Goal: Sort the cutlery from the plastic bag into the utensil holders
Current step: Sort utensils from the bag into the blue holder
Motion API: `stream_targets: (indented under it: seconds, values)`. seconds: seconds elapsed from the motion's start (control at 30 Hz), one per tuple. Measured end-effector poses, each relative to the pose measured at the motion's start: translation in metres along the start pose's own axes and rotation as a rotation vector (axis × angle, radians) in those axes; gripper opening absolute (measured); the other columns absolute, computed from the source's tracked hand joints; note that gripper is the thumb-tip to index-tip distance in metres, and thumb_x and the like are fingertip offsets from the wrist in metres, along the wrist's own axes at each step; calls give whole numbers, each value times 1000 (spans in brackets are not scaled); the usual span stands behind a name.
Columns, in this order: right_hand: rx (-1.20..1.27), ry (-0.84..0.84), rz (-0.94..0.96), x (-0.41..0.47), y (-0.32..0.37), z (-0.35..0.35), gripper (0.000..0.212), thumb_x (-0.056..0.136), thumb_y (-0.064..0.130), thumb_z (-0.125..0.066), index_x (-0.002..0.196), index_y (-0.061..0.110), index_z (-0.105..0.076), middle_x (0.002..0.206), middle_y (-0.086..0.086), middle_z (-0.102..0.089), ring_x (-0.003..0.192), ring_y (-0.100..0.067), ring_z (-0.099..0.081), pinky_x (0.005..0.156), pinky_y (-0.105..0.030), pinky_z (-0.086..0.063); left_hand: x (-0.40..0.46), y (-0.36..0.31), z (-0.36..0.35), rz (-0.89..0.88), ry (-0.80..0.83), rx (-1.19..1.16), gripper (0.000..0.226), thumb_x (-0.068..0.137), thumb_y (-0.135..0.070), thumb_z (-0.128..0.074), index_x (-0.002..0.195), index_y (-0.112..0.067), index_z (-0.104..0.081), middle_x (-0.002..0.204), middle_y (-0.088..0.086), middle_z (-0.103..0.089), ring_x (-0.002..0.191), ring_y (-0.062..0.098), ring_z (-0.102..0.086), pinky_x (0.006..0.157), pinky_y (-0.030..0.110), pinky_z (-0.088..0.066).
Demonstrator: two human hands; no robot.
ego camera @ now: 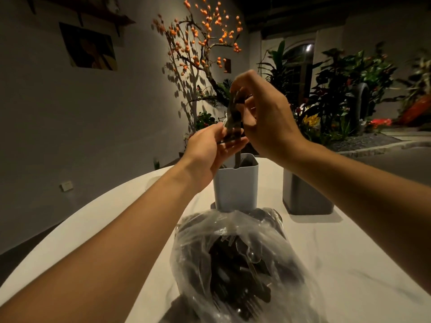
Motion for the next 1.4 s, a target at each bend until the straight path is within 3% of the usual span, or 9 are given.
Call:
stream_targets:
  seconds: [0.3, 0.47, 0.53, 0.67, 0.73, 0.83, 0.97, 1.2, 1.4]
  values:
    - [-33, 26, -21, 8, -48, -32, 33, 91, -5, -56, 122, 5, -54, 115, -13, -58, 94, -20, -60, 73, -34, -61, 57, 24, 10, 70, -11, -13, 35, 110, -25, -35, 120, -3, -61, 103, 13, -76, 102, 27, -73, 100, 42, -55]
    - [-28, 124, -119, -8, -75, -61, 31, 92, 0, -60, 121, 12, -53, 113, -7, -58, 97, -23, -62, 73, -40, -61, 78, 36, 42, -97, -277, 324, 29, 109, -28, -39, 105, -8, -59, 108, 10, -69, 81, 21, -73, 76, 34, -62]
    - [-57, 228, -197, -21, -86, -73, 30, 92, 4, -63, 120, 14, -55, 114, -5, -61, 101, -22, -63, 78, -39, -60, 81, 36, 56, -186, -355, 457, 29, 108, -31, -42, 93, -13, -60, 98, 6, -65, 73, 13, -62, 62, 24, -56]
    - [-404, 651, -254, -42, -101, -94, 19, 99, 24, -56, 113, 21, -68, 112, -2, -63, 108, -23, -57, 87, -44, -54, 77, 40, 68, -206, -284, 498, 26, 106, -26, -48, 95, -13, -69, 82, 1, -61, 67, 9, -54, 56, 21, -49]
    - [-413, 593, -251, -37, -99, -94, 26, 102, 30, -49, 116, 21, -69, 119, -3, -61, 113, -23, -52, 93, -45, -50, 72, 39, 69, -223, -249, 546, 25, 105, -23, -49, 93, -15, -69, 78, -1, -61, 65, 9, -54, 56, 22, -47]
    - [-44, 394, -376, -15, -82, -88, 29, 103, 27, -49, 125, 18, -65, 118, -3, -62, 107, -18, -58, 94, -38, -51, 64, 35, 73, -270, -183, 669, 24, 105, -23, -50, 89, -17, -67, 78, -2, -63, 67, 10, -56, 57, 21, -44]
    - [295, 368, -407, 5, -52, -96, 30, 96, 16, -63, 126, 20, -63, 106, 4, -67, 95, -9, -67, 84, -25, -58, 48, 26, 83, -332, -100, 954, 25, 106, -22, -47, 87, -26, -63, 83, -8, -63, 75, 9, -57, 66, 20, -45]
    - [194, 336, -318, 13, -13, -142, 18, 90, 7, -70, 105, 17, -71, 100, 5, -68, 90, -3, -65, 79, -15, -55, 31, 0, 143, -283, -220, 1036, 19, 106, -25, -47, 114, -27, -63, 113, -7, -64, 104, 13, -61, 89, 32, -51]
    - [18, 385, -245, 7, 5, -208, 16, 90, 12, -71, 105, 16, -66, 95, 0, -66, 86, -15, -63, 75, -31, -58, 31, -11, 201, -224, -407, 846, 36, 100, -6, -36, 100, -22, -68, 92, 1, -70, 95, 20, -67, 84, 36, -55]
Point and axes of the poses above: each hand's wrist, its own x-axis towards the middle knuckle, its own z-axis out of the back of the hand, y = z × x, the point moved 4 cm from there along x, towards the middle knuckle
